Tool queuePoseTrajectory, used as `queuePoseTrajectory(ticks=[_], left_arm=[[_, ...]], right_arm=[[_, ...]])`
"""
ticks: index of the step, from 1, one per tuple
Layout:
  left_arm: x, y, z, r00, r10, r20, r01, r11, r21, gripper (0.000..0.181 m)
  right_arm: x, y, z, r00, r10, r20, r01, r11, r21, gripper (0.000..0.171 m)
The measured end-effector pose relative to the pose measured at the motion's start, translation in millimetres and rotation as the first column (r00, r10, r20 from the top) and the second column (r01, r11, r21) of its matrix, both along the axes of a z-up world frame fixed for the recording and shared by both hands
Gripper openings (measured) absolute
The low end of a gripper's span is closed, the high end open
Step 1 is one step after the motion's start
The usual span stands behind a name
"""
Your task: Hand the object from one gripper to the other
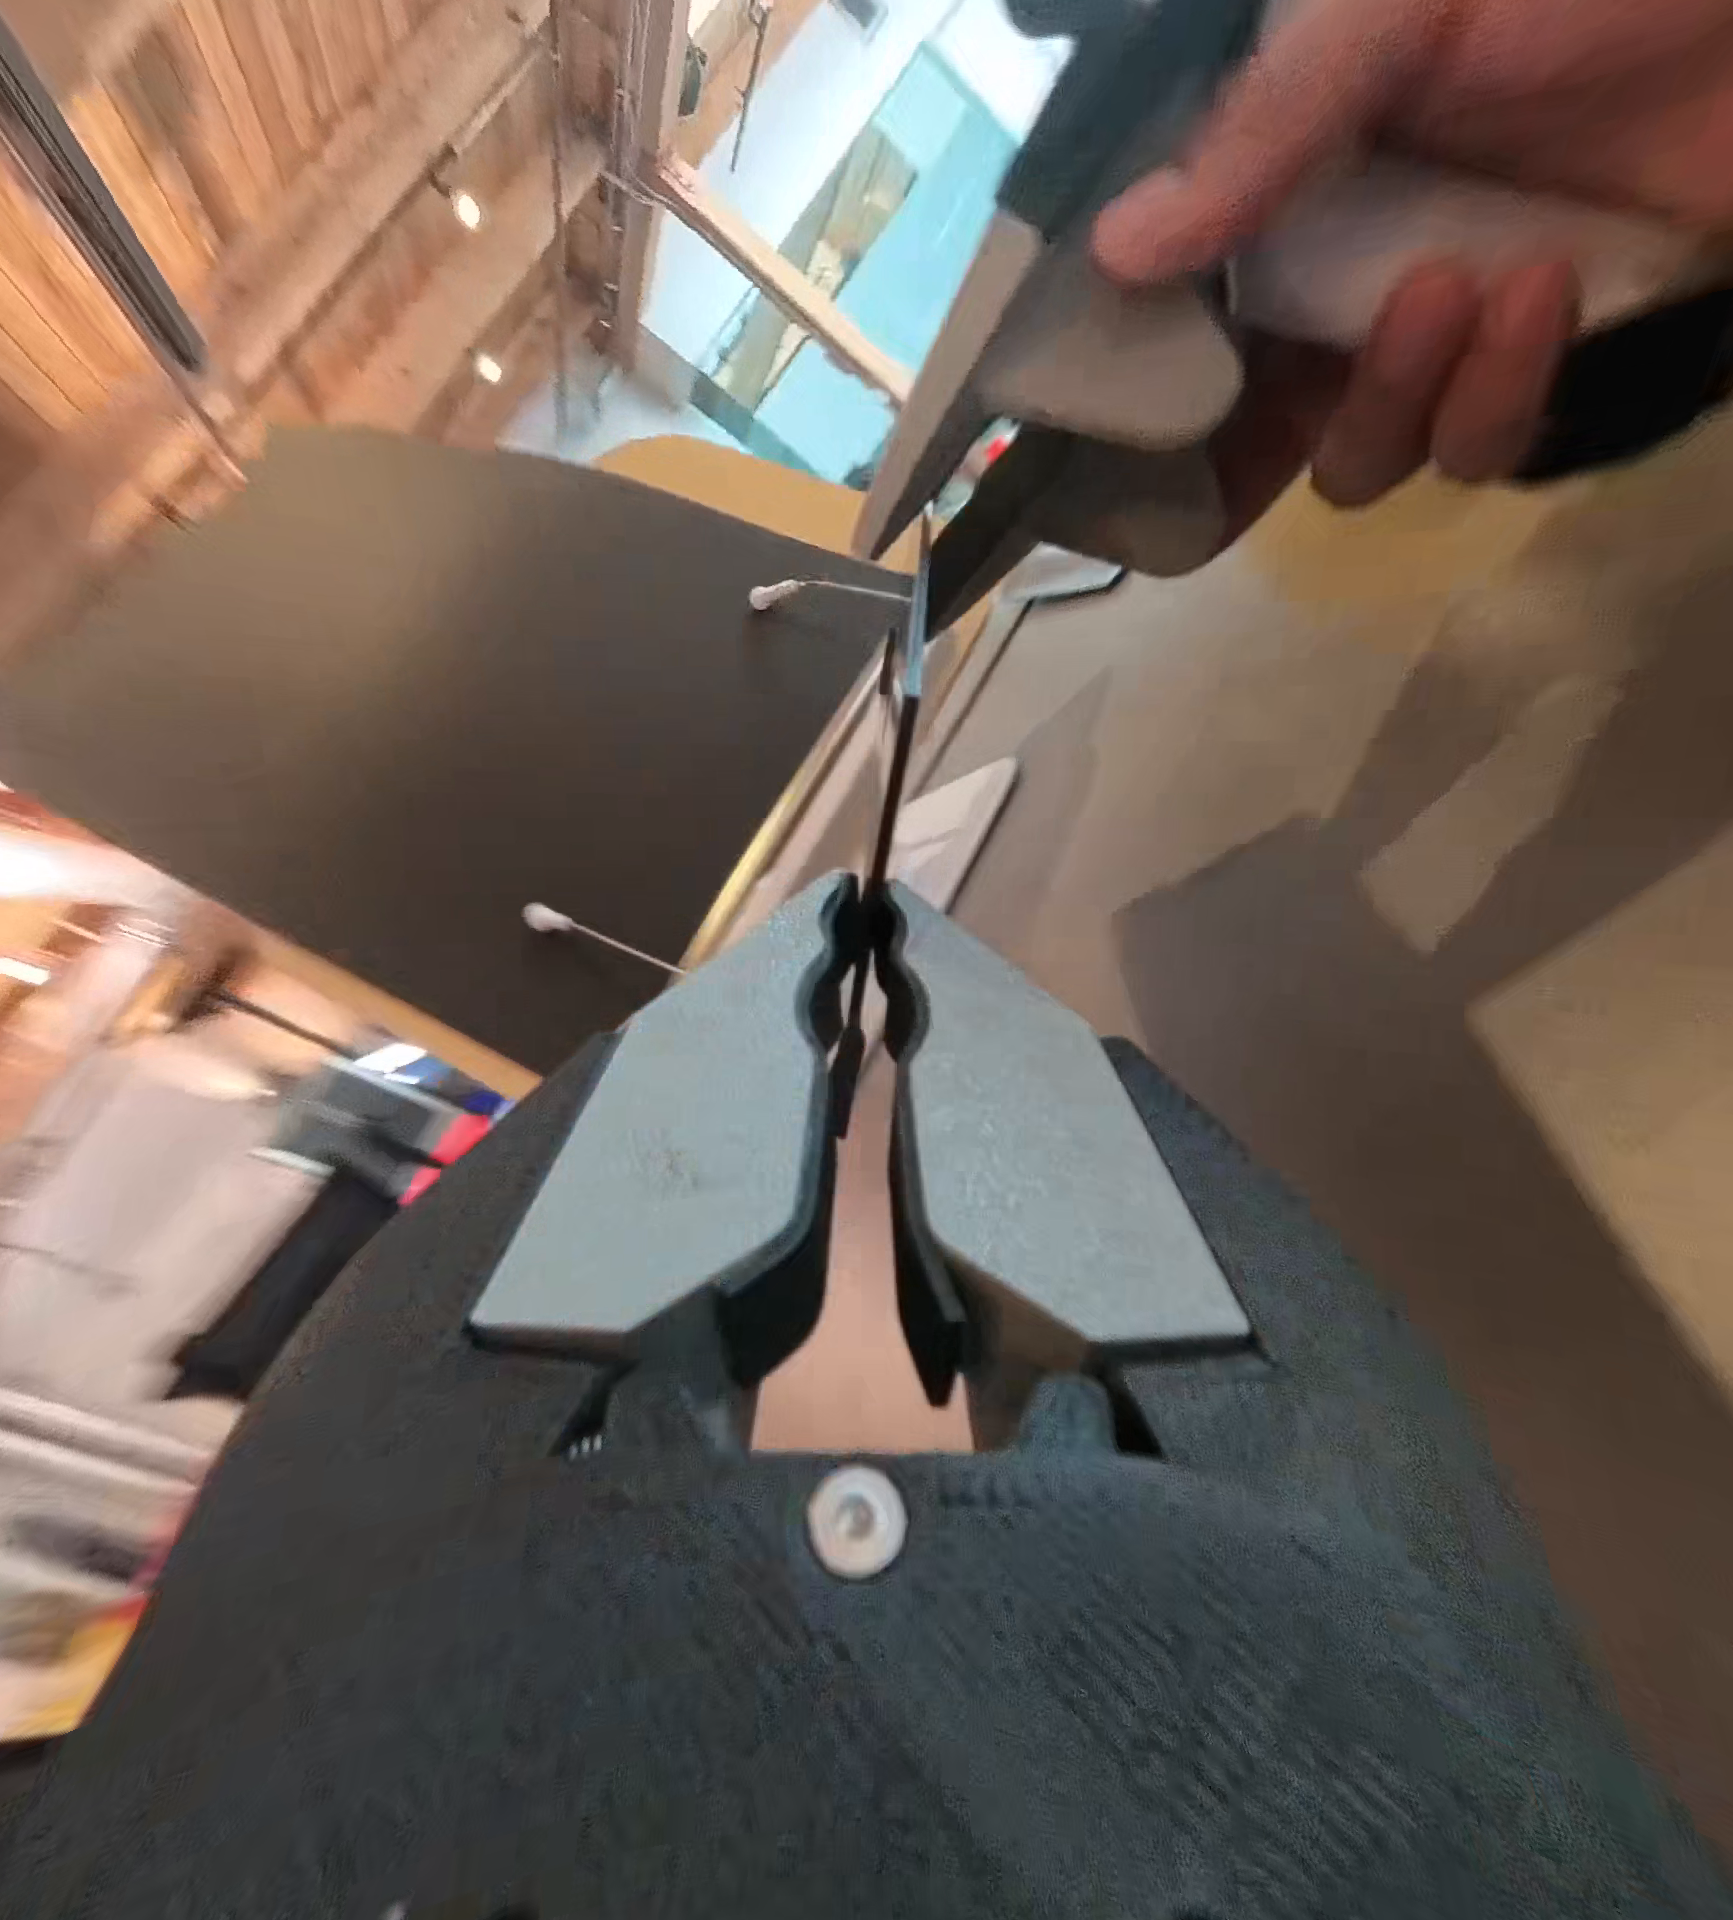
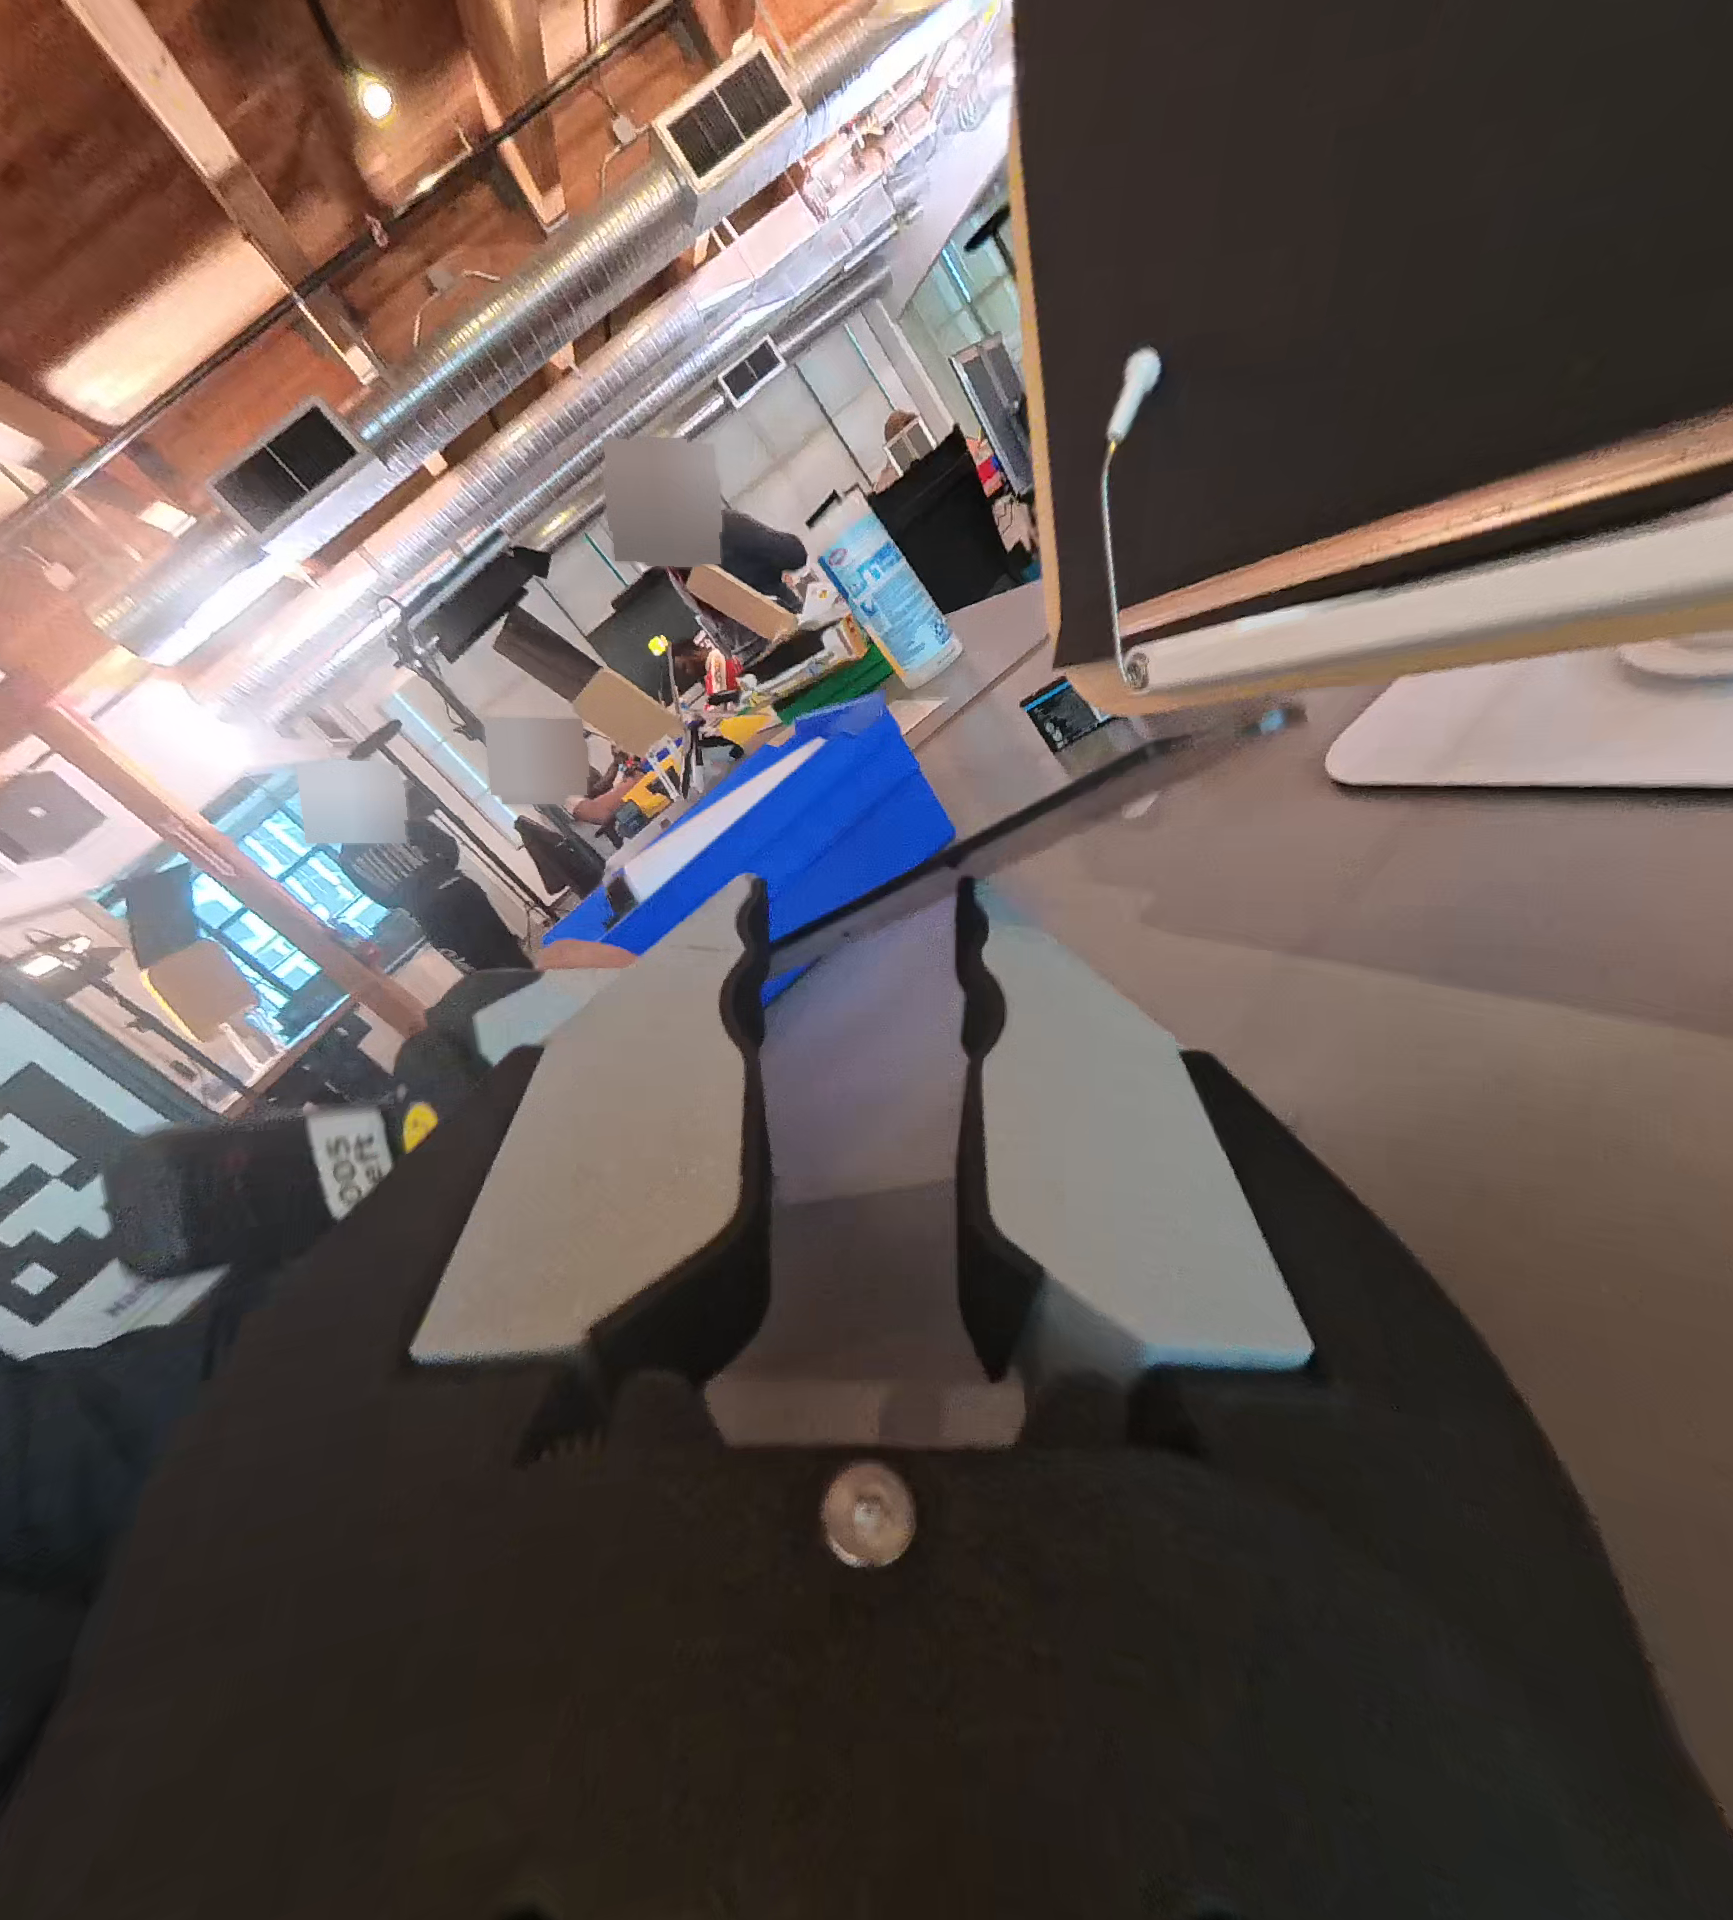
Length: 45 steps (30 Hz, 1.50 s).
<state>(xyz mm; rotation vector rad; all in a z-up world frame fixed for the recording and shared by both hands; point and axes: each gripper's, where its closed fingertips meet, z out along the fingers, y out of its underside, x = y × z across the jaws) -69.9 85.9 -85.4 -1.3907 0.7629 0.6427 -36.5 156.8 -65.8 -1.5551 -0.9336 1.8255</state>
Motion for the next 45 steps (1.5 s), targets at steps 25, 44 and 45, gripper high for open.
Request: queuePoseTrajectory(ticks=[25, 44, 45], left_arm=[[-49.9, -36.3, 57.1, 0.238, -0.408, 0.881, 0.494, 0.832, 0.252, 0.000], [-61.2, -31.5, 55.3, 0.114, -0.376, 0.920, 0.480, 0.831, 0.280, 0.006], [-62.8, -31.4, 55.1, 0.106, -0.372, 0.922, 0.478, 0.832, 0.281, 0.006]], right_arm=[[-20.7, -27.5, -43.9, 0.966, -0.019, 0.257, -0.083, 0.921, 0.380, 0.067], [5.0, -55.4, 17.3, 0.925, 0.349, -0.150, -0.340, 0.937, 0.085, 0.000], [4.0, -57.1, 15.3, 0.925, 0.354, -0.138, -0.344, 0.934, 0.091, 0.000]])
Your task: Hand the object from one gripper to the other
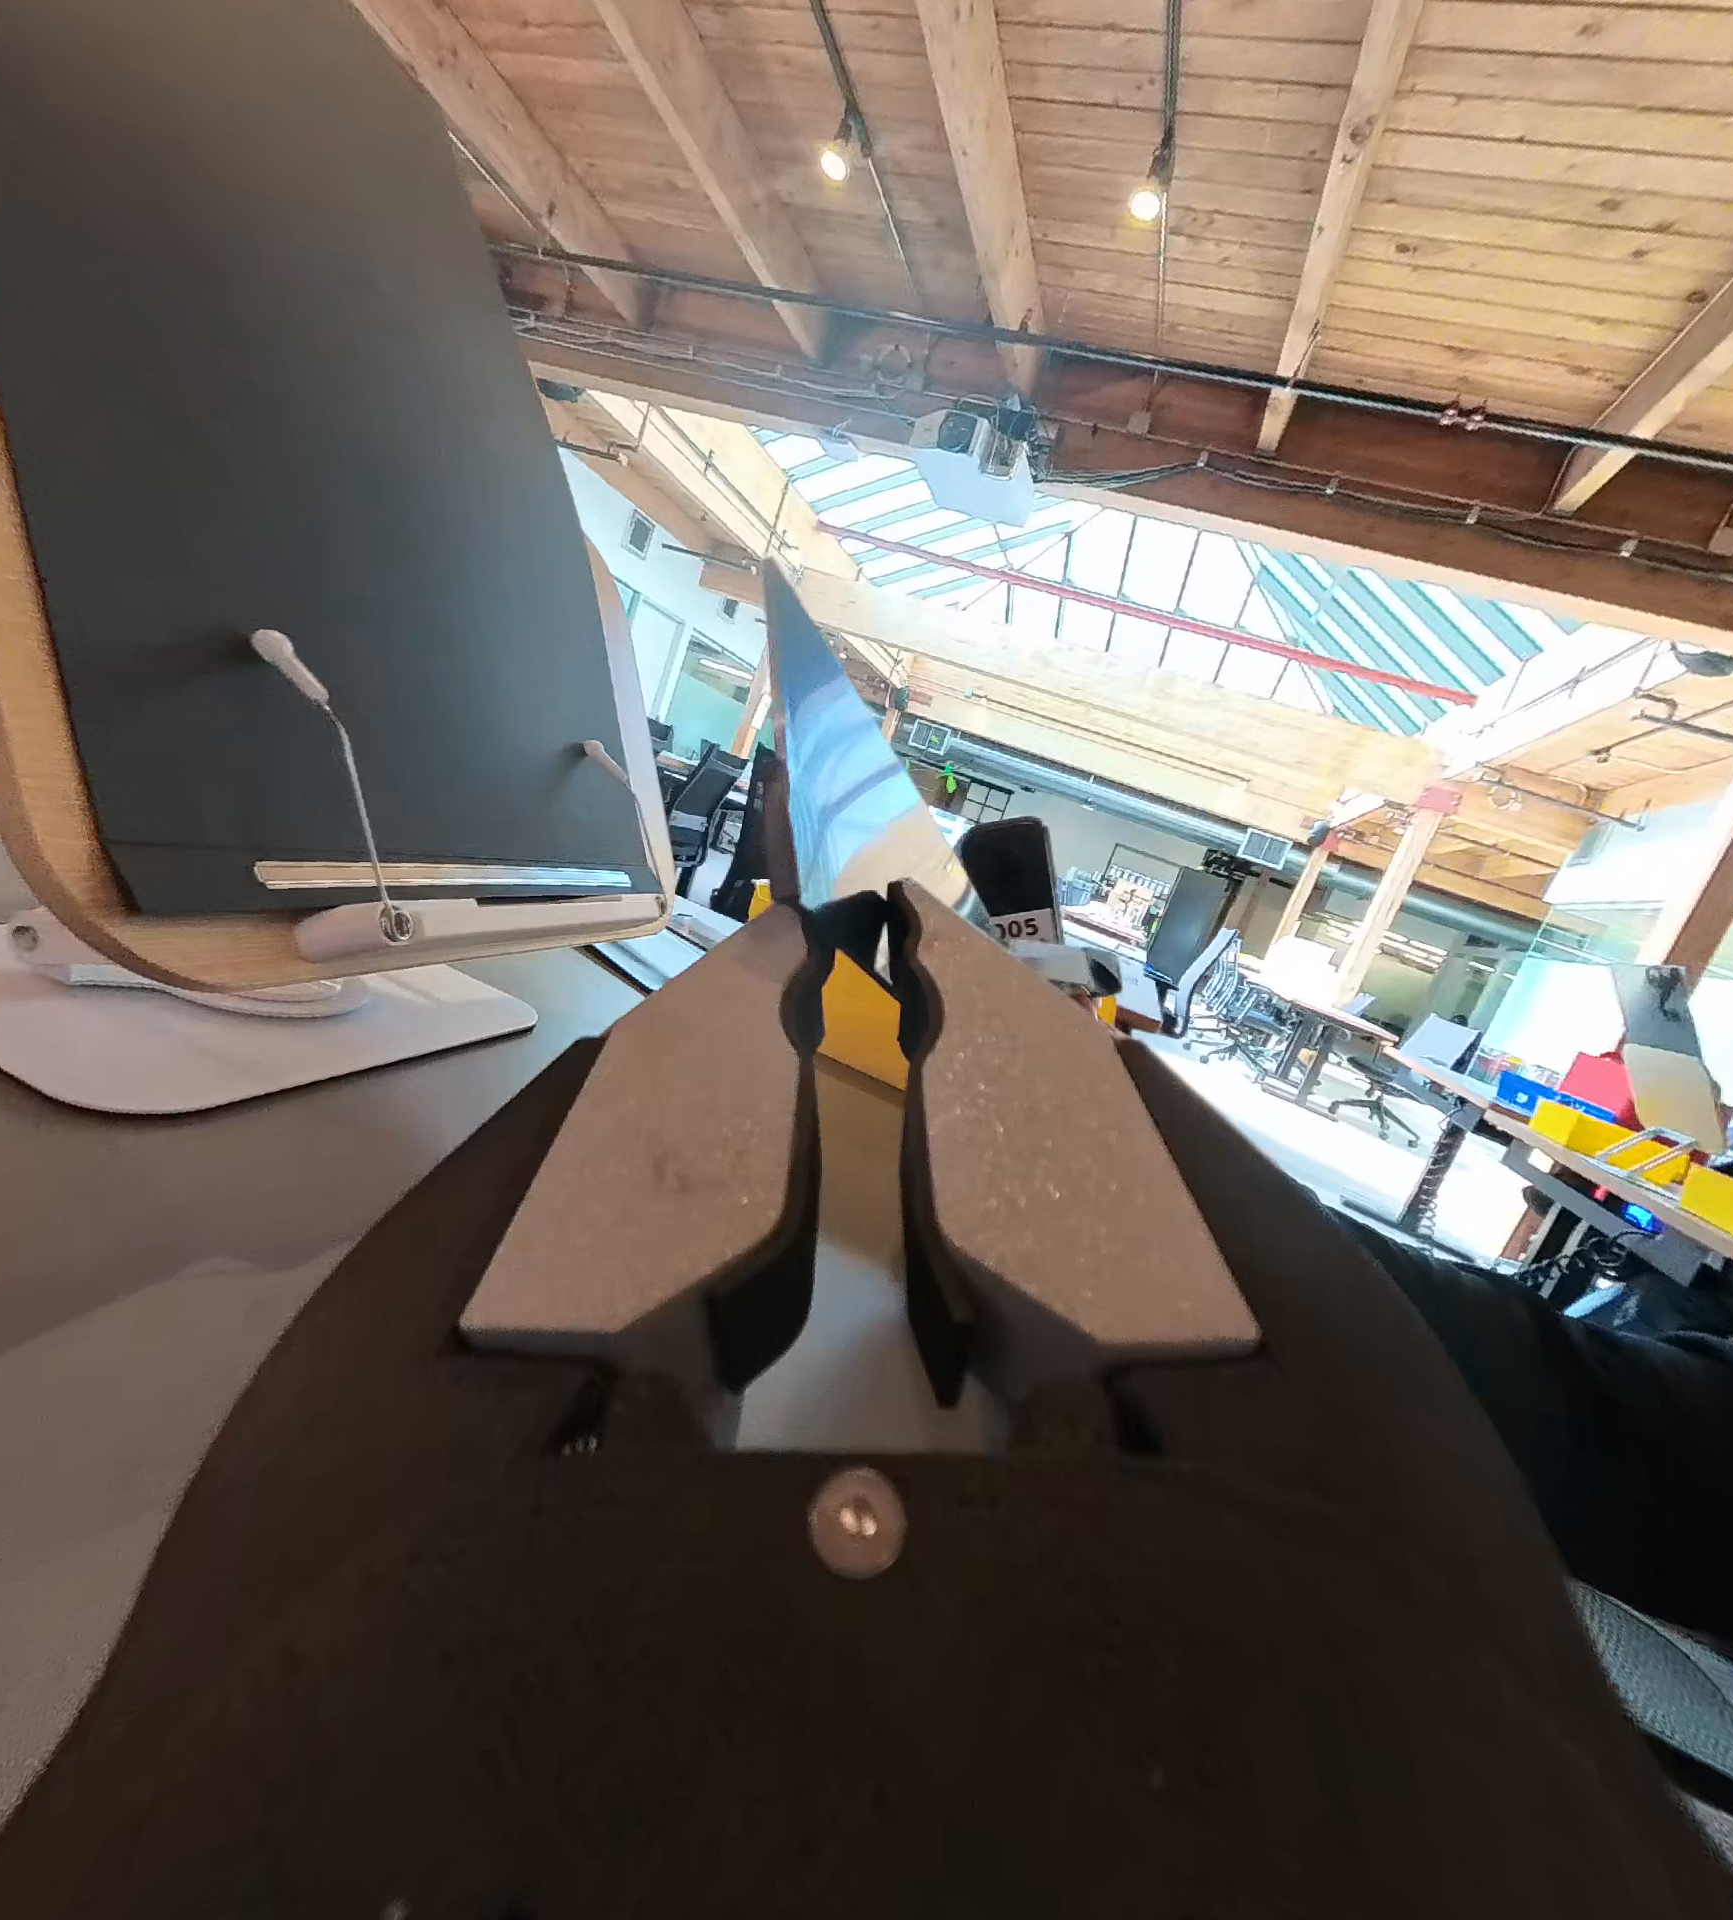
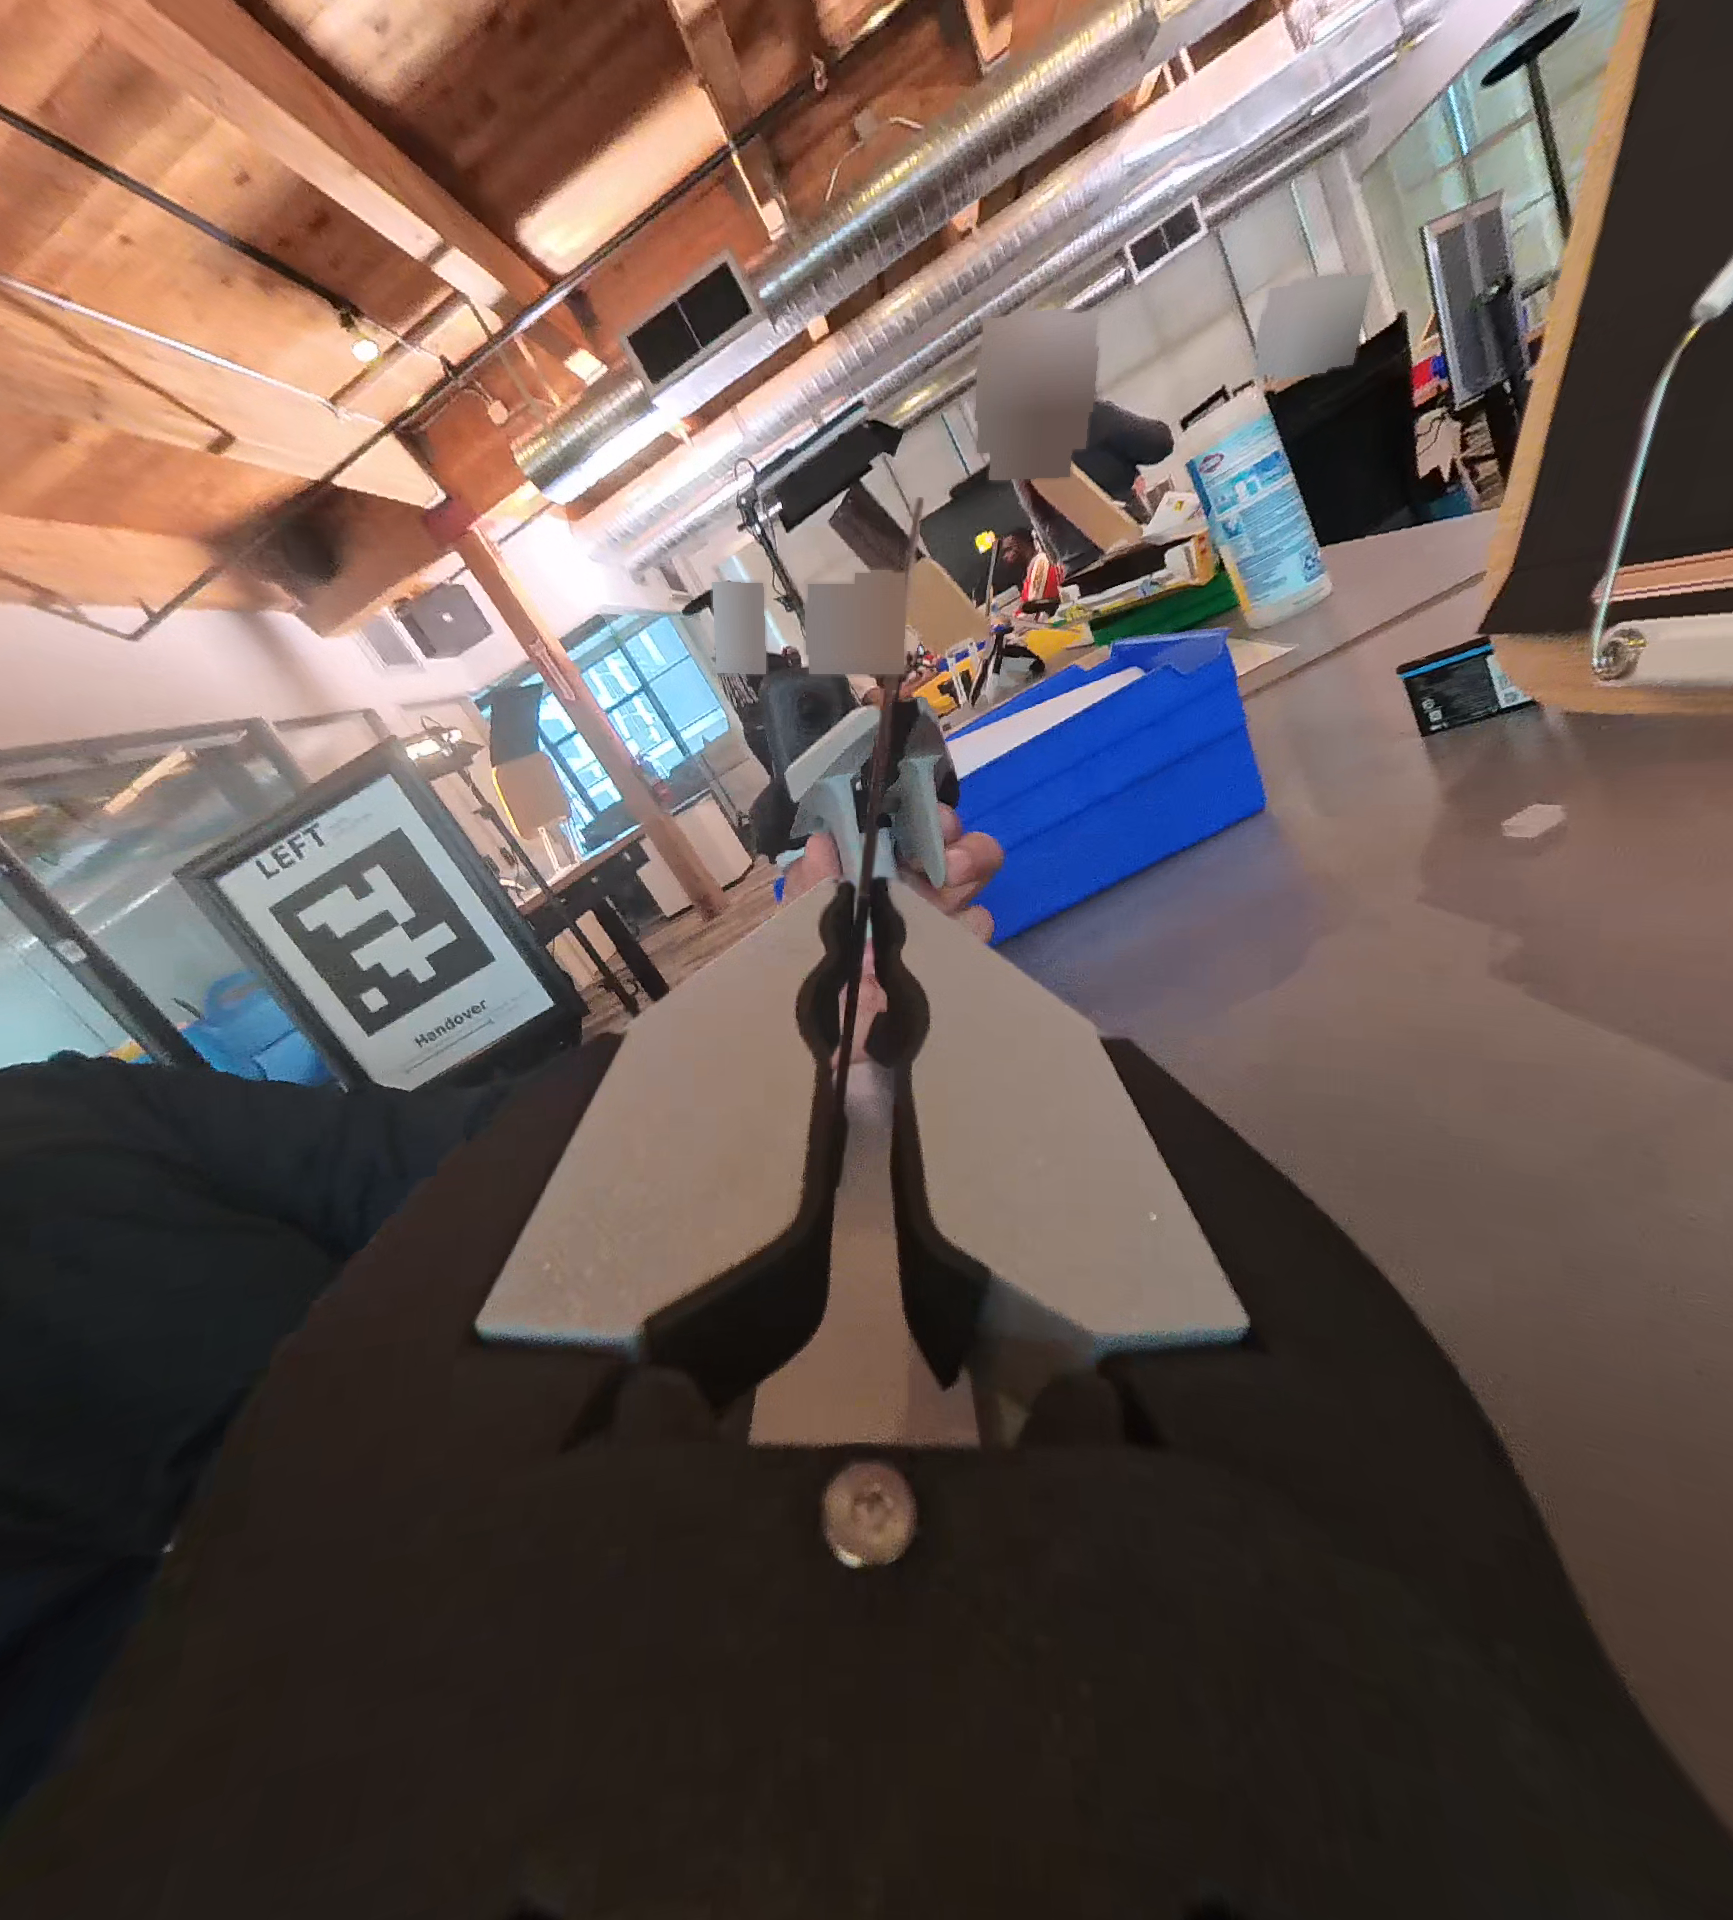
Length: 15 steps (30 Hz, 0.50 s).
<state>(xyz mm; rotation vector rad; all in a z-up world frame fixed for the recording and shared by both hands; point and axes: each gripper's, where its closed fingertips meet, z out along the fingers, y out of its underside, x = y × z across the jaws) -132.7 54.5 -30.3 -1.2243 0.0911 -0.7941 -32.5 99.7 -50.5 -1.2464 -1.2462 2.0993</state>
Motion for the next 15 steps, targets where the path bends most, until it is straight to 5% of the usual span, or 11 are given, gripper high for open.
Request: queuePoseTrajectory(ticks=[7, 10, 15], left_arm=[[-1.9, -1.9, 2.9, 1.000, -0.014, 0.025, 0.014, 1.000, 0.011, 0.007], [-1.7, 0.1, -0.8, 1.000, 0.001, 0.005, -0.001, 1.000, -0.007, 0.005], [-6.4, 17.0, -22.6, 0.903, 0.277, -0.327, -0.304, 0.952, -0.033, 0.042]], right_arm=[[2.1, -12.8, 1.5, 0.992, 0.122, 0.003, -0.121, 0.988, -0.098, 0.002], [-3.6, -2.8, -10.3, 0.996, 0.058, 0.073, -0.053, 0.996, -0.079, 0.000], [4.0, 35.3, -2.0, 0.998, -0.058, 0.035, 0.065, 0.969, -0.238, 0.000]])
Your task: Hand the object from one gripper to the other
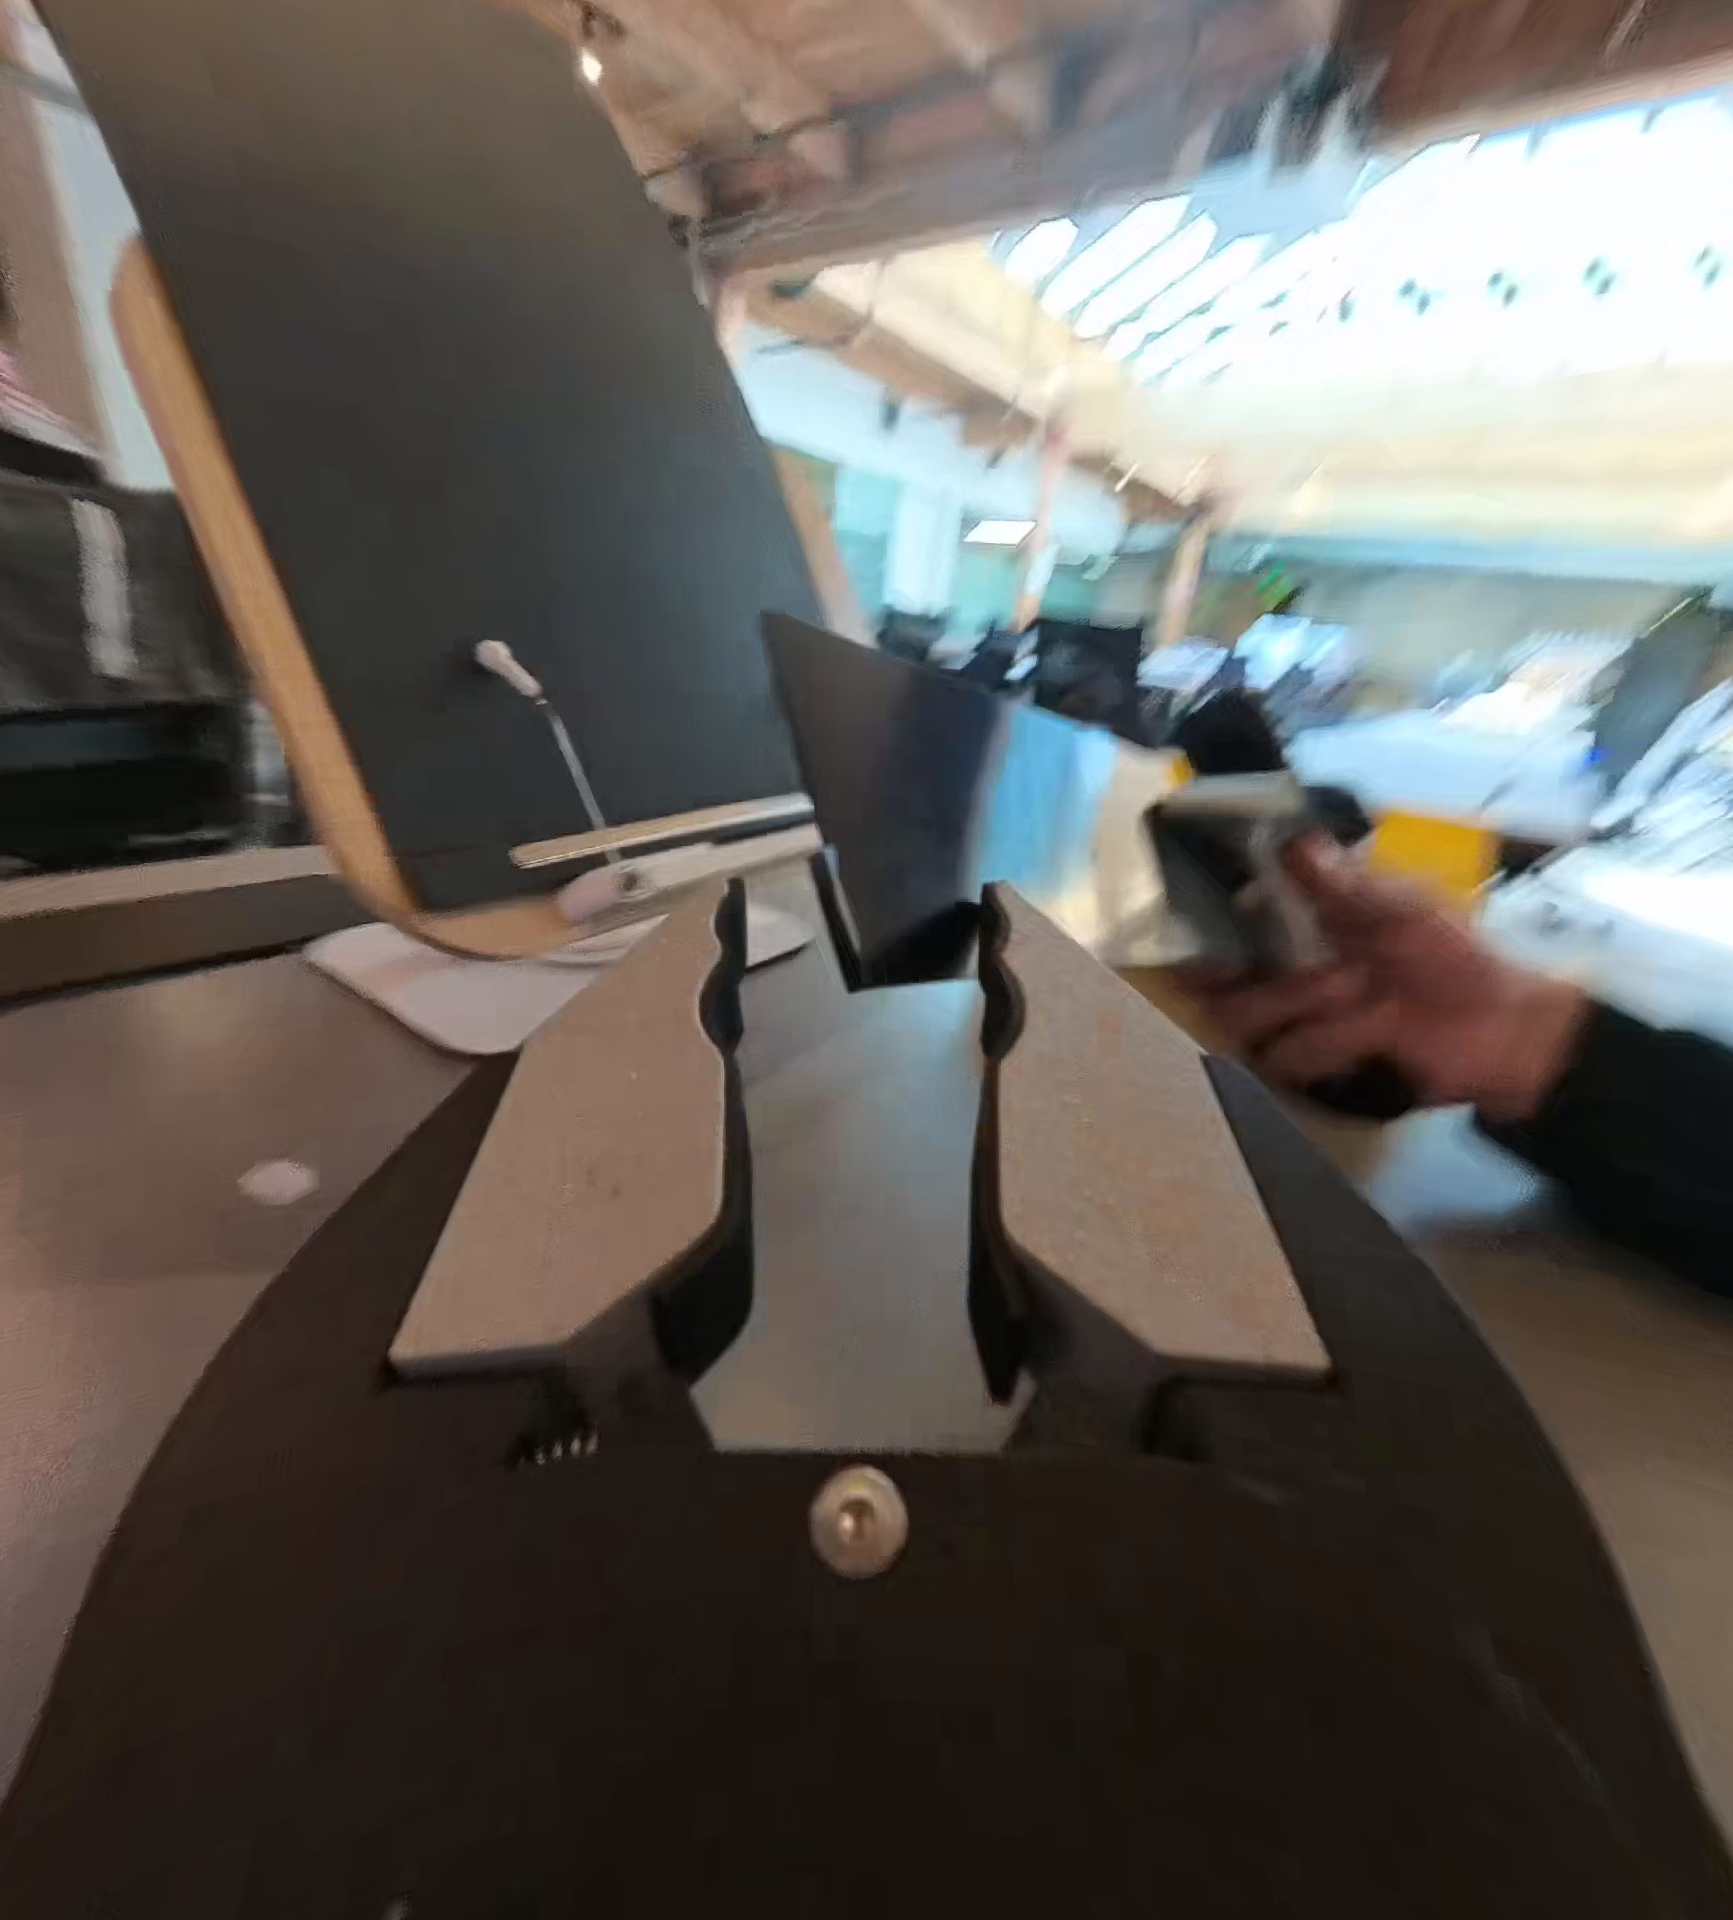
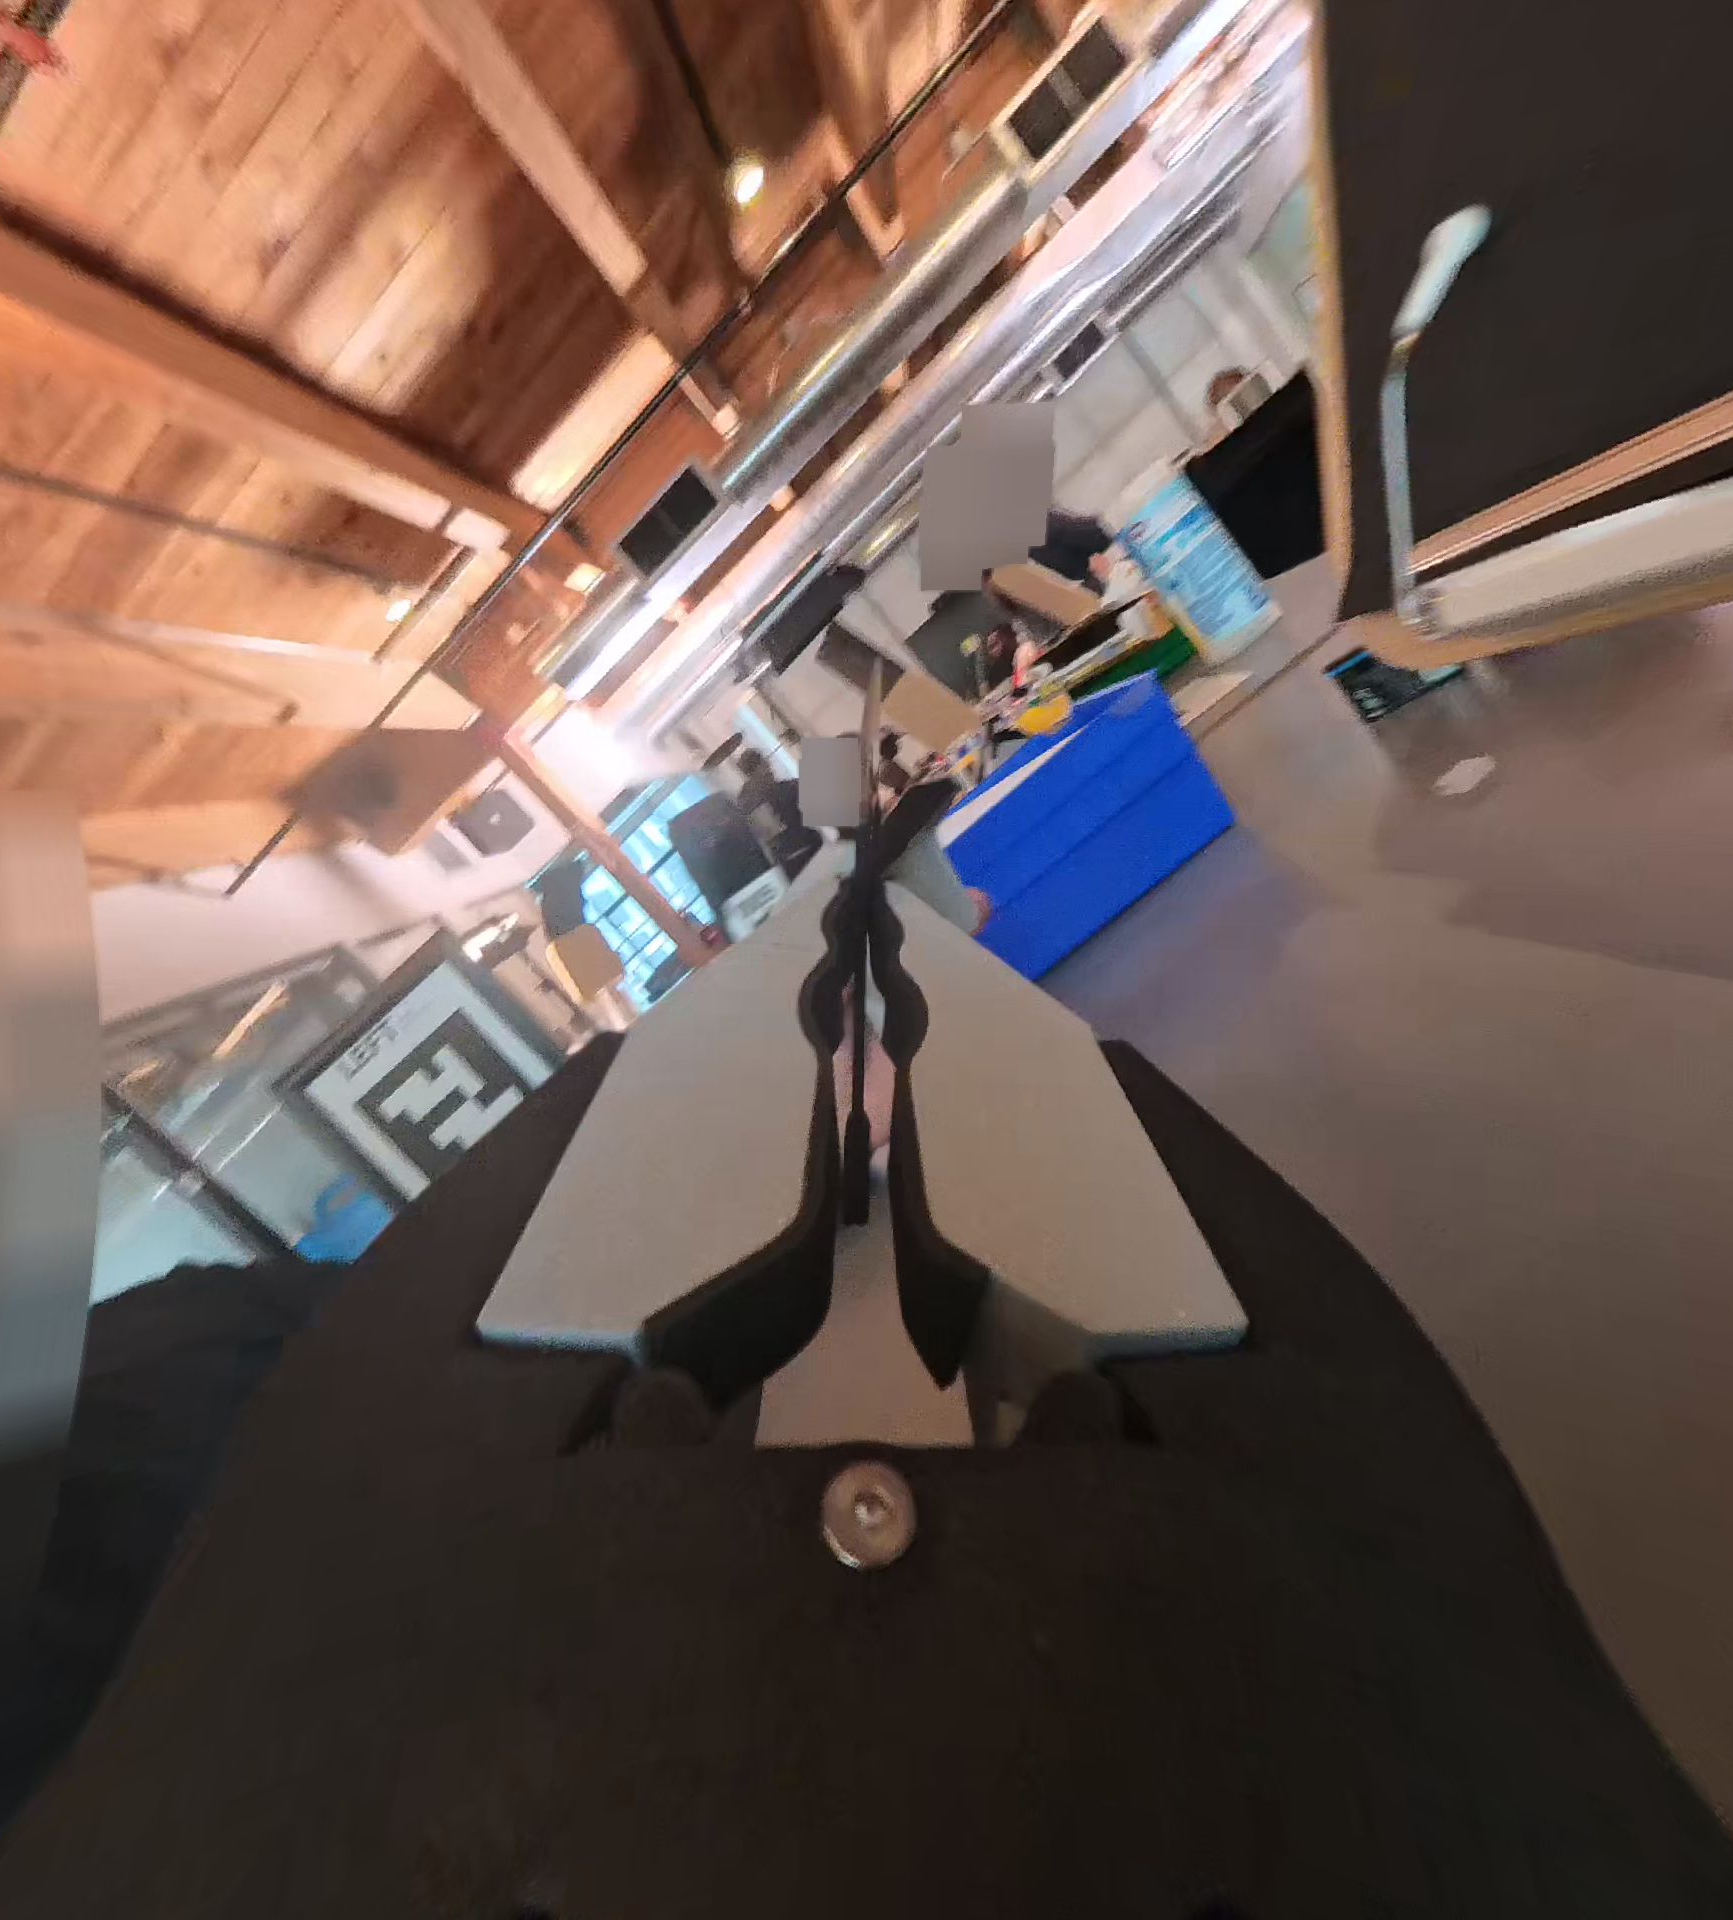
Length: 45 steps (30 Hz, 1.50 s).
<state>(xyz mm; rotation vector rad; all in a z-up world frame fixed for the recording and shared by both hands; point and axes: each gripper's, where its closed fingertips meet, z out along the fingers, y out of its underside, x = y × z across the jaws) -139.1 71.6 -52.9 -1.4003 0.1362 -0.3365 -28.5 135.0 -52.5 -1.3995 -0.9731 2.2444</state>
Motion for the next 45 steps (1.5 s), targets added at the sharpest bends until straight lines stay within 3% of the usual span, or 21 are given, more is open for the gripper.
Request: queuePoseTrajectory(ticks=[2, 4, 6, 9, 12, 16, 20, 25, 28, 31, 35, 39, 43, 45], left_arm=[[3.0, 6.6, -14.9, 0.960, 0.124, -0.250, -0.136, 0.990, -0.032, 0.045], [4.7, 11.5, -26.9, 0.847, 0.244, -0.472, -0.275, 0.961, 0.003, 0.043], [4.5, 12.3, -30.4, 0.707, 0.346, -0.617, -0.367, 0.925, 0.098, 0.030], [8.0, 17.3, -43.1, 0.558, 0.344, -0.755, -0.406, 0.907, 0.113, 0.034], [11.1, 17.0, -35.5, 0.360, 0.425, -0.831, -0.435, 0.864, 0.254, 0.028], [19.0, 23.9, -51.3, 0.218, 0.374, -0.901, -0.423, 0.868, 0.258, 0.035], [23.7, 26.6, -49.3, 0.028, 0.407, -0.913, -0.414, 0.836, 0.360, 0.033], [32.4, 28.1, -52.3, -0.070, 0.411, -0.909, -0.373, 0.834, 0.406, 0.019], [26.4, 28.3, -53.7, -0.027, 0.398, -0.917, -0.396, 0.838, 0.375, 0.018], [23.5, 26.5, -50.0, 0.056, 0.399, -0.915, -0.417, 0.843, 0.341, 0.002], [22.8, 23.4, -48.1, 0.342, 0.323, -0.882, -0.414, 0.895, 0.167, 0.002], [18.6, 20.3, -42.0, 0.532, 0.308, -0.789, -0.379, 0.920, 0.104, 0.005], [12.2, 19.1, -39.4, 0.591, 0.309, -0.745, -0.377, 0.923, 0.084, 0.006], [13.6, 18.8, -38.7, 0.583, 0.311, -0.751, -0.373, 0.923, 0.093, 0.006]], right_arm=[[2.2, 14.9, -2.0, 0.997, -0.071, 0.014, 0.071, 0.997, -0.020, 0.000], [4.9, 24.4, -0.8, 0.994, -0.113, 0.007, 0.113, 0.992, -0.052, 0.000], [7.9, 32.5, 0.7, 0.989, -0.149, -0.001, 0.149, 0.986, -0.080, 0.000], [10.4, 42.7, -2.2, 0.980, -0.200, 0.021, 0.201, 0.975, -0.094, 0.000], [7.3, 47.1, -12.0, 0.971, -0.227, 0.075, 0.233, 0.968, -0.092, 0.000], [4.9, 45.6, -13.6, 0.972, -0.221, 0.080, 0.229, 0.968, -0.104, 0.000], [2.0, 39.4, -15.5, 0.981, -0.175, 0.084, 0.186, 0.972, -0.144, 0.000], [-10.4, 14.3, -23.9, 0.989, -0.074, 0.128, 0.087, 0.991, -0.101, 0.000], [-12.3, 7.6, -23.4, 0.988, -0.068, 0.136, 0.073, 0.997, -0.039, 0.000], [-12.6, 5.3, -25.1, 0.983, -0.096, 0.159, 0.087, 0.994, 0.058, 0.008], [-12.5, -1.3, -16.5, 0.986, -0.099, 0.137, 0.080, 0.988, 0.135, 0.021], [-14.0, -9.2, -12.8, 0.985, -0.124, 0.121, 0.090, 0.962, 0.258, 0.025], [-17.5, -13.7, -13.1, 0.980, -0.159, 0.120, 0.109, 0.933, 0.342, 0.026], [-16.4, -13.9, -10.1, 0.982, -0.158, 0.105, 0.113, 0.933, 0.342, 0.027]])
